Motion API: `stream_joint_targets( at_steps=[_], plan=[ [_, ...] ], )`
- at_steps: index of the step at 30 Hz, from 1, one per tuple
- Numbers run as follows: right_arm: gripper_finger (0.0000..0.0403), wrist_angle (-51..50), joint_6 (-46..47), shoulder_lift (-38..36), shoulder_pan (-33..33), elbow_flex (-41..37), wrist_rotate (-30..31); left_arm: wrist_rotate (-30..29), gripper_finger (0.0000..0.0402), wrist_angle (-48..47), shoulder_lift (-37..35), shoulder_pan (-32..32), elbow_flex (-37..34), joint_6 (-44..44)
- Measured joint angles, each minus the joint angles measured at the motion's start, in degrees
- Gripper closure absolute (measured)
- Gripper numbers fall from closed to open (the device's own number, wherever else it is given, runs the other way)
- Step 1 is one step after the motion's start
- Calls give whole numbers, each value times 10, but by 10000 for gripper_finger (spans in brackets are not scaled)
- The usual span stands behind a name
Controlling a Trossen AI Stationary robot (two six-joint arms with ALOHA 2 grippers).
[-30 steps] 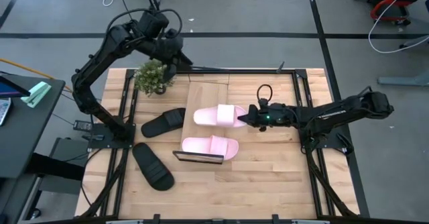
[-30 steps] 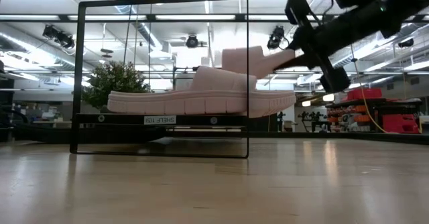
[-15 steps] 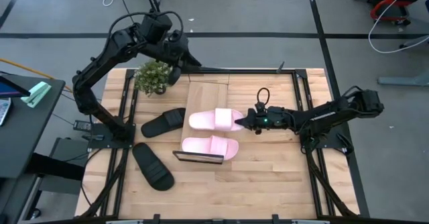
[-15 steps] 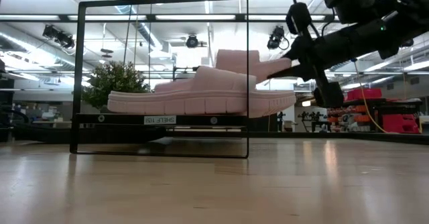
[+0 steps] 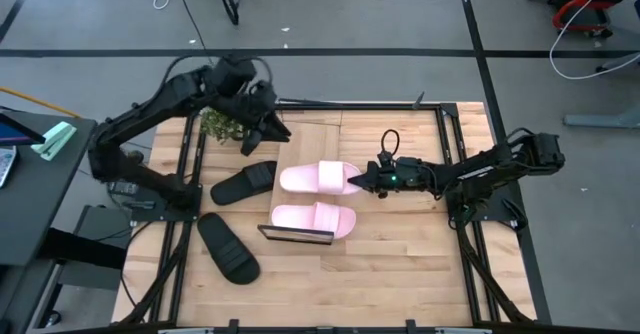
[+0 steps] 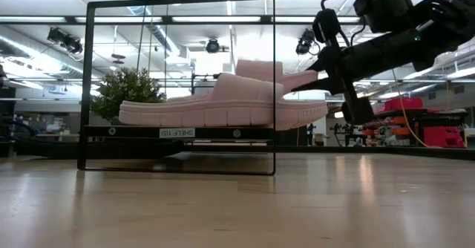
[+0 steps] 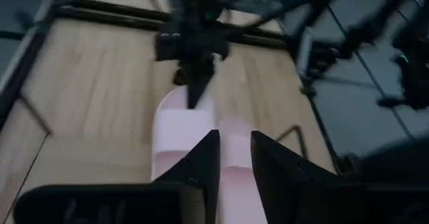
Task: Pick and place slides into the shelf
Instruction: Put the pink slide on the shelf
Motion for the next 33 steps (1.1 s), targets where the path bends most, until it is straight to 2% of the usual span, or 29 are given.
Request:
stream_joint_targets(
  at_steps=[6, 11, 33],
  plan=[
    [367, 5, 20, 0, 7, 0, 4, -74, 330, 127, -98, 18, -137, -76],
    [367, -2, 26, 1, 14, 0, 19, -95, 335, 147, -139, 19, -180, -101],
    [367, 2, 31, 7, 14, 0, 23, -98, 334, 166, -143, 13, -186, -101]
  ],
)
